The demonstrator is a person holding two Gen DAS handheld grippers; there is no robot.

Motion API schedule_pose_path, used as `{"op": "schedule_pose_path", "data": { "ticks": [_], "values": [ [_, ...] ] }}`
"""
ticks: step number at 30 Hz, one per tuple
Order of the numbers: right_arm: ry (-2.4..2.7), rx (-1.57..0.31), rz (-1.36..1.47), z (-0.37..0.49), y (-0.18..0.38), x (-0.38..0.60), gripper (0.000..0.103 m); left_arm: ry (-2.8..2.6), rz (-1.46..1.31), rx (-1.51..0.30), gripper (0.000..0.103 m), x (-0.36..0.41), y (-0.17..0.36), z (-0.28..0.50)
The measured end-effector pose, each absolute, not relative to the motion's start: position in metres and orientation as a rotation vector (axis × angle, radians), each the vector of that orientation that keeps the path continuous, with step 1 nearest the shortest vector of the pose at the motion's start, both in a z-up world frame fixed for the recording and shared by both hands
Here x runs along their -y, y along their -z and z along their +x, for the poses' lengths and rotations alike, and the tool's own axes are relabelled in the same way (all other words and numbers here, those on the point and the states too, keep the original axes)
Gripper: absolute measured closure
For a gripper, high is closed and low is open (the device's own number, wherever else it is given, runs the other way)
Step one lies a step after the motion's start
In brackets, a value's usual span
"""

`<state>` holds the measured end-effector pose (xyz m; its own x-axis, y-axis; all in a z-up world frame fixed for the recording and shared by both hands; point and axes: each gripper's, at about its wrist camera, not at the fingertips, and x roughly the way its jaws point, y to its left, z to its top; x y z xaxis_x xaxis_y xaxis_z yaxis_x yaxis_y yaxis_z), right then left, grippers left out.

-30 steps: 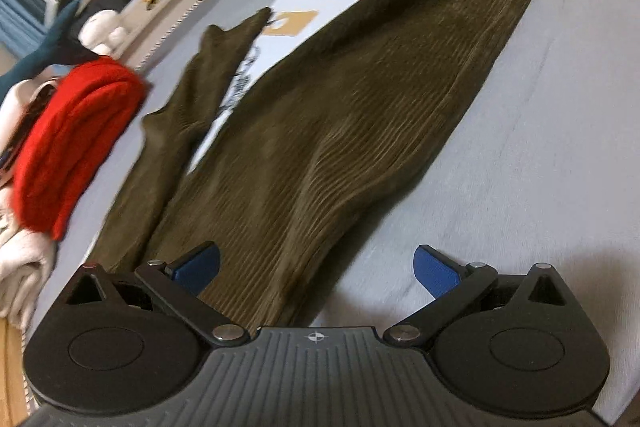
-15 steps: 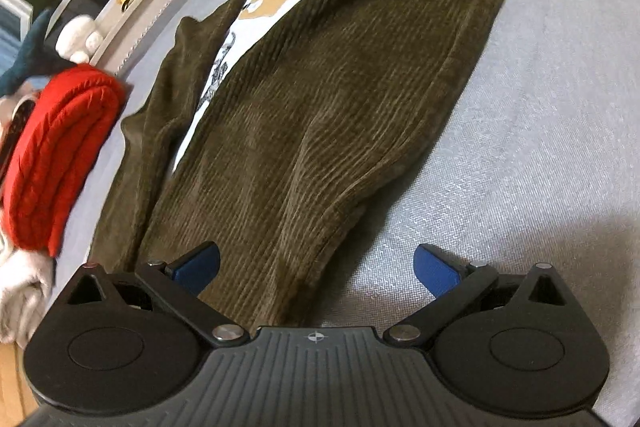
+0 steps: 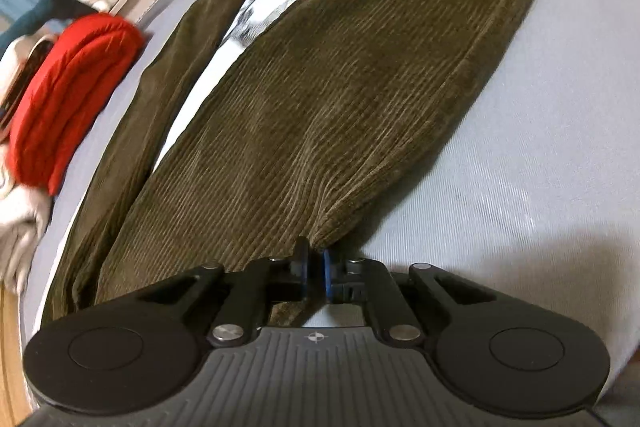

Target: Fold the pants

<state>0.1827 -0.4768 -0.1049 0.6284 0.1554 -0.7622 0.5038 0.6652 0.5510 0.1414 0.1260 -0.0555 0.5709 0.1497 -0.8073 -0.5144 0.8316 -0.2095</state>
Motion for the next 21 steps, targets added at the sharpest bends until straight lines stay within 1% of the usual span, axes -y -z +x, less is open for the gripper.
{"op": "schedule_pose_path", "data": {
  "ticks": [5, 8, 10, 13, 15, 19, 21],
  "values": [
    [0.216, -0.886, 0.810, 0.164, 0.107, 0.462, 0.096, -0.407, -0.383, -0.851, 0.079, -0.126, 0.050, 0.123],
    [0.200, -0.867, 0.793, 0.167, 0.104, 0.459, 0.095, -0.410, -0.417, -0.866, 0.079, -0.131, 0.052, 0.123],
    [0.182, -0.846, 0.822, 0.168, 0.108, 0.463, 0.091, -0.419, -0.431, -0.877, 0.079, -0.131, 0.056, 0.125],
    [0.183, -0.832, 0.944, 0.160, 0.119, 0.478, 0.091, -0.430, -0.394, -0.873, 0.078, -0.126, 0.058, 0.127],
    [0.164, -0.819, 1.017, 0.163, 0.122, 0.487, 0.081, -0.434, -0.378, -0.874, 0.078, -0.123, 0.058, 0.128],
    [0.188, -0.794, 1.093, 0.160, 0.127, 0.498, 0.082, -0.445, -0.397, -0.883, 0.077, -0.126, 0.060, 0.130],
    [0.268, -0.759, 1.056, 0.155, 0.122, 0.502, 0.082, -0.453, -0.395, -0.883, 0.077, -0.125, 0.061, 0.131]
  ]
}}
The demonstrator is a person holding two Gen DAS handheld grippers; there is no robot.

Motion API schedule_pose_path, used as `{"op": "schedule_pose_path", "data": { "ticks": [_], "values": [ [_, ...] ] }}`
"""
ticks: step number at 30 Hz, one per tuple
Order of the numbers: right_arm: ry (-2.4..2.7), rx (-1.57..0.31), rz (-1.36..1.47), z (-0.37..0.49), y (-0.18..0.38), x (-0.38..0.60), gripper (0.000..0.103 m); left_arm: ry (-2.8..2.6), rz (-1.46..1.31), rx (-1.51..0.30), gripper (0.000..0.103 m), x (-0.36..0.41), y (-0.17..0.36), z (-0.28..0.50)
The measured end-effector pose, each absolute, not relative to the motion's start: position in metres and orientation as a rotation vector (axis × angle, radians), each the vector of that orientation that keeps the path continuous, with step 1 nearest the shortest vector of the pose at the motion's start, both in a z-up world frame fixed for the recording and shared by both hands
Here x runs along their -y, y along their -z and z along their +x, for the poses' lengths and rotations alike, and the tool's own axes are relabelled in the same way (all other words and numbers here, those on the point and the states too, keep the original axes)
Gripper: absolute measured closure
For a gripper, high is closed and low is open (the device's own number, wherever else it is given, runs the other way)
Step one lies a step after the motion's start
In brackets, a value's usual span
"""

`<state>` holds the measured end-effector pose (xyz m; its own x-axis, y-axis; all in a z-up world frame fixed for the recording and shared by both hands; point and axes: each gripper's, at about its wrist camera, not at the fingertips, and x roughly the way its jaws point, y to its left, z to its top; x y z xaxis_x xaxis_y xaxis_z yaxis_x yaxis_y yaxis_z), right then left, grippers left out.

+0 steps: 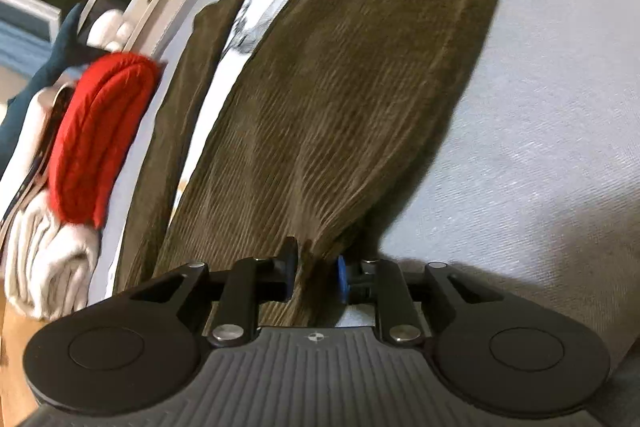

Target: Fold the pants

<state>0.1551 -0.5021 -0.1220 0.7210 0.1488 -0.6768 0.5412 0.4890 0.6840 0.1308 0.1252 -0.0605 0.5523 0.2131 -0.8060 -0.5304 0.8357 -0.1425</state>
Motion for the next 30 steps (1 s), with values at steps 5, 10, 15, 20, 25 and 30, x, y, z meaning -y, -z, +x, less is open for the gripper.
{"op": "schedule_pose_path", "data": {
  "ticks": [5, 10, 15, 20, 25, 30],
  "values": [
    [0.457, -0.687, 1.026, 0.152, 0.116, 0.528, 0.079, -0.469, -0.385, -0.892, 0.076, -0.123, 0.063, 0.135],
    [0.482, -0.677, 1.040, 0.164, 0.119, 0.553, 0.079, -0.466, -0.403, -0.893, 0.076, -0.126, 0.063, 0.134],
    [0.538, -0.646, 1.097, 0.160, 0.128, 0.578, 0.079, -0.470, -0.385, -0.895, 0.073, -0.124, 0.064, 0.134],
    [0.527, -0.655, 1.084, 0.171, 0.130, 0.596, 0.078, -0.474, -0.321, -0.892, 0.071, -0.116, 0.064, 0.136],
    [0.476, -0.668, 1.031, 0.184, 0.127, 0.608, 0.062, -0.483, -0.285, -0.886, 0.069, -0.110, 0.066, 0.137],
    [0.458, -0.676, 0.966, 0.189, 0.124, 0.616, 0.058, -0.502, -0.273, -0.886, 0.068, -0.107, 0.066, 0.139]
  ]
}}
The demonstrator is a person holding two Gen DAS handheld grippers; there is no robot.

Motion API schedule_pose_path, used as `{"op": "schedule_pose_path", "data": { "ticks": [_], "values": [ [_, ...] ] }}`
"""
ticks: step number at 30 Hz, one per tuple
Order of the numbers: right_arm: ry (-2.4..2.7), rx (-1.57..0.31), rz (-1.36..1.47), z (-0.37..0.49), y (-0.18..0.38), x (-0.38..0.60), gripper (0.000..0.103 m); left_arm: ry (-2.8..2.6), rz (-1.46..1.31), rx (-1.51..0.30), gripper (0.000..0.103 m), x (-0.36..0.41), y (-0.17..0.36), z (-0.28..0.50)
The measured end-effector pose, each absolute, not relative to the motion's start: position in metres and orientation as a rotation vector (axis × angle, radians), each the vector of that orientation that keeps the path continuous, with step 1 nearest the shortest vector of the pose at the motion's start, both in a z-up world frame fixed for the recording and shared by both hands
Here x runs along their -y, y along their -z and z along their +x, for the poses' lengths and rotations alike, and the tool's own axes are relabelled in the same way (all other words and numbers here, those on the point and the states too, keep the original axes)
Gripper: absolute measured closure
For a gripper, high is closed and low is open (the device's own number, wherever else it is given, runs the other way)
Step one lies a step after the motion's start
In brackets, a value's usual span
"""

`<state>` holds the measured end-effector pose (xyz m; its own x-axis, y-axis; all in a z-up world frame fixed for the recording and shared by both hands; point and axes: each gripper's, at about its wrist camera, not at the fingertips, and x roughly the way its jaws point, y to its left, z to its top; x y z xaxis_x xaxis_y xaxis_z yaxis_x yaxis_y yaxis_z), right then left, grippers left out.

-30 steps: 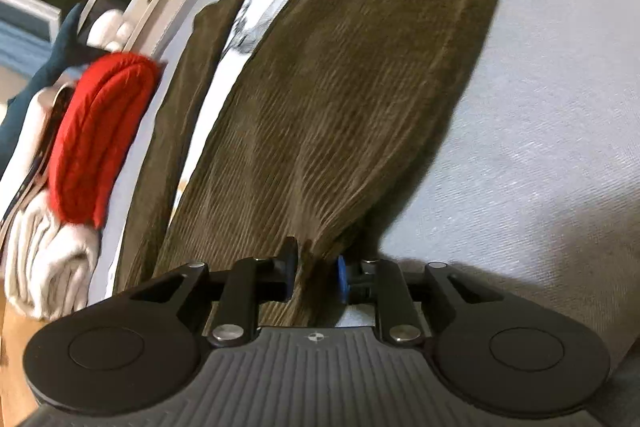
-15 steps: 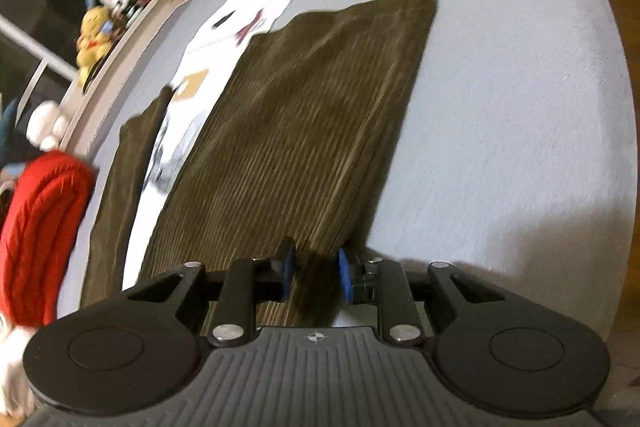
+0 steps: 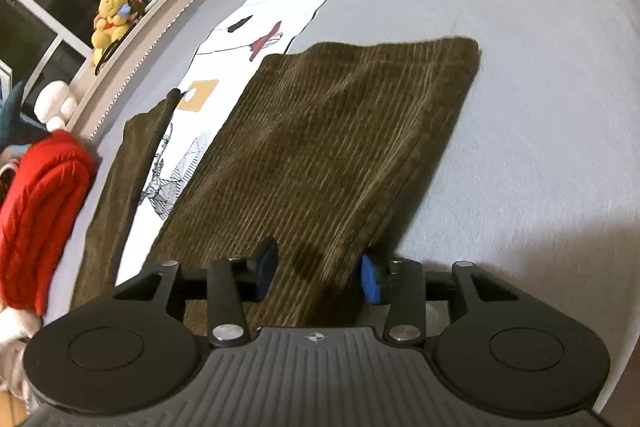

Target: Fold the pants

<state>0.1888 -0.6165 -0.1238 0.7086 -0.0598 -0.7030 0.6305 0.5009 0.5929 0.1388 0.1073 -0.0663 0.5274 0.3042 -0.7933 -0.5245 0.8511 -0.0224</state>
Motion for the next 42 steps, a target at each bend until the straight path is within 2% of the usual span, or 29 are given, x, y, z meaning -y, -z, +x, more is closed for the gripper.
{"op": "schedule_pose_path", "data": {
  "ticks": [5, 8, 12, 15, 16, 17, 18, 19, 20, 21, 22, 23, 25, 31, 42],
  "values": [
    [0.555, -0.653, 0.907, 0.180, 0.123, 0.629, 0.057, -0.522, -0.253, -0.889, 0.066, -0.102, 0.068, 0.142],
    [0.535, -0.647, 0.912, 0.179, 0.125, 0.631, 0.052, -0.538, -0.252, -0.894, 0.064, -0.100, 0.069, 0.144],
    [0.502, -0.628, 0.923, 0.181, 0.126, 0.631, 0.035, -0.581, -0.232, -0.895, 0.047, -0.098, 0.069, 0.146],
    [0.477, -0.614, 0.952, 0.180, 0.126, 0.629, 0.029, -0.613, -0.211, -0.898, 0.037, -0.096, 0.070, 0.146],
    [0.474, -0.615, 0.944, 0.180, 0.126, 0.629, 0.029, -0.627, -0.196, -0.903, 0.030, -0.095, 0.070, 0.146],
    [0.470, -0.621, 0.931, 0.181, 0.126, 0.627, 0.030, -0.640, -0.178, -0.910, 0.028, -0.094, 0.070, 0.147],
    [0.472, -0.634, 0.910, 0.182, 0.125, 0.627, 0.046, -0.641, -0.168, -0.916, 0.027, -0.094, 0.069, 0.148],
    [0.485, -0.648, 0.884, 0.182, 0.124, 0.625, 0.058, -0.640, -0.169, -0.924, 0.028, -0.094, 0.069, 0.149],
    [0.498, -0.663, 0.867, 0.183, 0.126, 0.624, 0.077, -0.641, -0.174, -0.932, 0.029, -0.094, 0.068, 0.150],
    [0.506, -0.669, 0.868, 0.183, 0.127, 0.625, 0.086, -0.631, -0.182, -0.940, 0.037, -0.094, 0.067, 0.152],
    [0.504, -0.666, 0.877, 0.181, 0.128, 0.627, 0.087, -0.611, -0.193, -0.945, 0.054, -0.094, 0.066, 0.153],
    [0.499, -0.662, 0.881, 0.181, 0.128, 0.628, 0.089, -0.585, -0.209, -0.948, 0.062, -0.093, 0.064, 0.153],
    [0.487, -0.655, 0.875, 0.179, 0.127, 0.629, 0.090, -0.585, -0.223, -0.944, 0.069, -0.090, 0.058, 0.152],
    [0.469, -0.646, 0.905, 0.175, 0.129, 0.634, 0.091, -0.575, -0.229, -0.953, 0.075, -0.091, 0.049, 0.155],
    [0.459, -0.598, 1.013, 0.155, 0.127, 0.650, 0.096, -0.506, -0.193, -0.942, 0.078, -0.094, 0.037, 0.150]
  ]
}}
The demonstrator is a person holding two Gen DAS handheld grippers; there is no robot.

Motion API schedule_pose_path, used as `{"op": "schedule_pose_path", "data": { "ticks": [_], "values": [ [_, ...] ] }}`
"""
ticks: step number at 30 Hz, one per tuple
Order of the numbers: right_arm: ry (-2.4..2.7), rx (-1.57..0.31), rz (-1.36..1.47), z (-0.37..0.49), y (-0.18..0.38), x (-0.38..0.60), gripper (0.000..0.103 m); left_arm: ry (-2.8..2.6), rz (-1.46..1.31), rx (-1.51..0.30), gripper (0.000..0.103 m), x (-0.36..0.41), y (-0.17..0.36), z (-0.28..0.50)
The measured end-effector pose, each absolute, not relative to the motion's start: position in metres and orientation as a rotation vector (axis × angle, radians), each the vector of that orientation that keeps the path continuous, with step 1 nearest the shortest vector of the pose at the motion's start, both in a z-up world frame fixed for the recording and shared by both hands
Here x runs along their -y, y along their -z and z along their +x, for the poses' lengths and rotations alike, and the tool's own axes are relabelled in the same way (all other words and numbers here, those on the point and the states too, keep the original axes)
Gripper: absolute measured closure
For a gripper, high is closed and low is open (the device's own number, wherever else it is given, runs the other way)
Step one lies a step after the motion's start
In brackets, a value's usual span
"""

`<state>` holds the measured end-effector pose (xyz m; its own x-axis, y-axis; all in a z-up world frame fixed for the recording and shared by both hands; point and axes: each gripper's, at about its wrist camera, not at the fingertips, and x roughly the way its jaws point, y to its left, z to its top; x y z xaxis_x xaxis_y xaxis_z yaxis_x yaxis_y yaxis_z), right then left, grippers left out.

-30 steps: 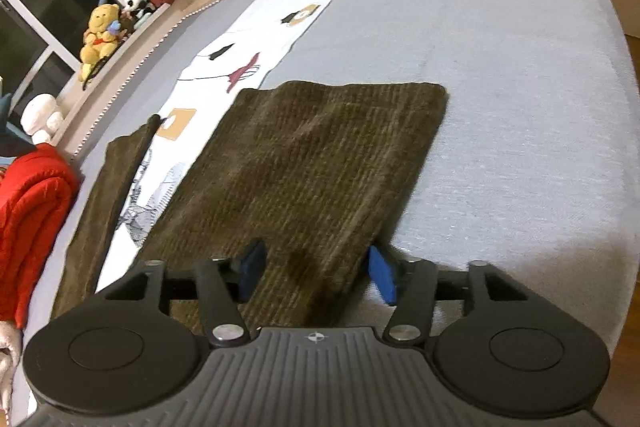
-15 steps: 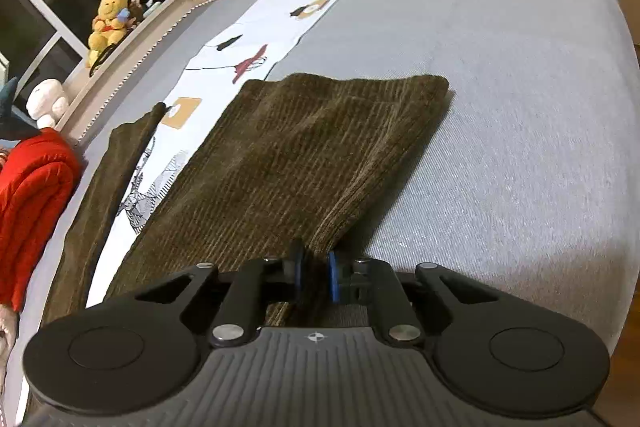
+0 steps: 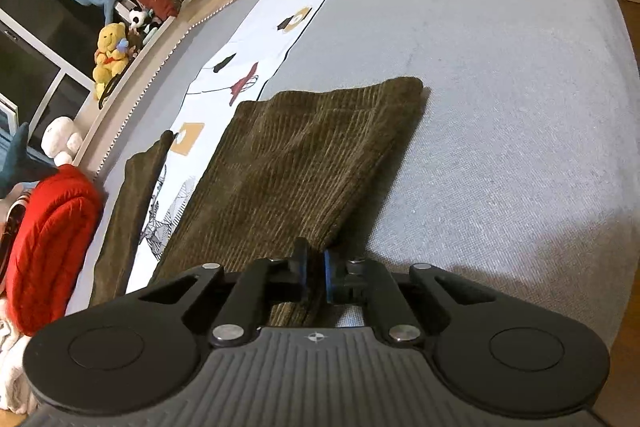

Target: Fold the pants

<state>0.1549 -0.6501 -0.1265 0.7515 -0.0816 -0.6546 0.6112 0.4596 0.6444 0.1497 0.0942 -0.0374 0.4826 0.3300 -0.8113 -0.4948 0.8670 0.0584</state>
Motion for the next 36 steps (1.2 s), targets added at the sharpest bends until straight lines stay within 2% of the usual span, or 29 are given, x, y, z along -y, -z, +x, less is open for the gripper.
{"op": "schedule_pose_path", "data": {
  "ticks": [9, 15, 17, 19, 20, 22, 23, 24, 26, 29, 31, 36],
  "values": [
    [0.509, -0.625, 1.029, 0.124, 0.115, 0.653, 0.096, -0.454, -0.145, -0.921, 0.079, -0.094, 0.027, 0.124],
    [0.558, -0.675, 1.058, 0.116, 0.123, 0.656, 0.096, -0.452, -0.133, -0.956, 0.078, -0.096, 0.040, 0.116],
    [0.578, -0.711, 1.080, 0.120, 0.131, 0.657, 0.095, -0.462, -0.136, -0.968, 0.072, -0.096, 0.047, 0.118],
    [0.592, -0.708, 1.107, 0.121, 0.131, 0.658, 0.093, -0.478, -0.123, -0.980, 0.058, -0.095, 0.052, 0.117],
    [0.603, -0.709, 1.098, 0.121, 0.129, 0.657, 0.087, -0.486, -0.112, -0.983, 0.052, -0.094, 0.053, 0.116],
    [0.663, -0.704, 1.023, 0.120, 0.120, 0.652, 0.069, -0.518, -0.087, -0.972, 0.027, -0.094, 0.050, 0.113],
    [0.706, -0.700, 0.975, 0.119, 0.114, 0.649, 0.052, -0.536, -0.078, -0.967, 0.021, -0.095, 0.048, 0.111],
    [0.739, -0.698, 0.935, 0.118, 0.109, 0.645, 0.040, -0.551, -0.072, -0.954, 0.017, -0.096, 0.044, 0.107],
    [0.710, -0.696, 0.853, 0.118, 0.098, 0.633, 0.039, -0.533, -0.066, -0.932, 0.017, -0.096, 0.035, 0.100],
    [0.560, -0.667, 0.755, 0.110, 0.077, 0.606, 0.037, -0.464, -0.071, -0.917, 0.011, -0.092, 0.017, 0.087],
    [0.477, -0.629, 0.698, 0.099, 0.059, 0.584, 0.035, -0.423, -0.060, -0.884, 0.000, -0.085, 0.001, 0.076],
    [0.211, -0.610, 0.657, 0.074, 0.013, 0.533, 0.031, -0.303, -0.031, -0.800, 0.000, -0.062, -0.046, 0.053]
  ]
}}
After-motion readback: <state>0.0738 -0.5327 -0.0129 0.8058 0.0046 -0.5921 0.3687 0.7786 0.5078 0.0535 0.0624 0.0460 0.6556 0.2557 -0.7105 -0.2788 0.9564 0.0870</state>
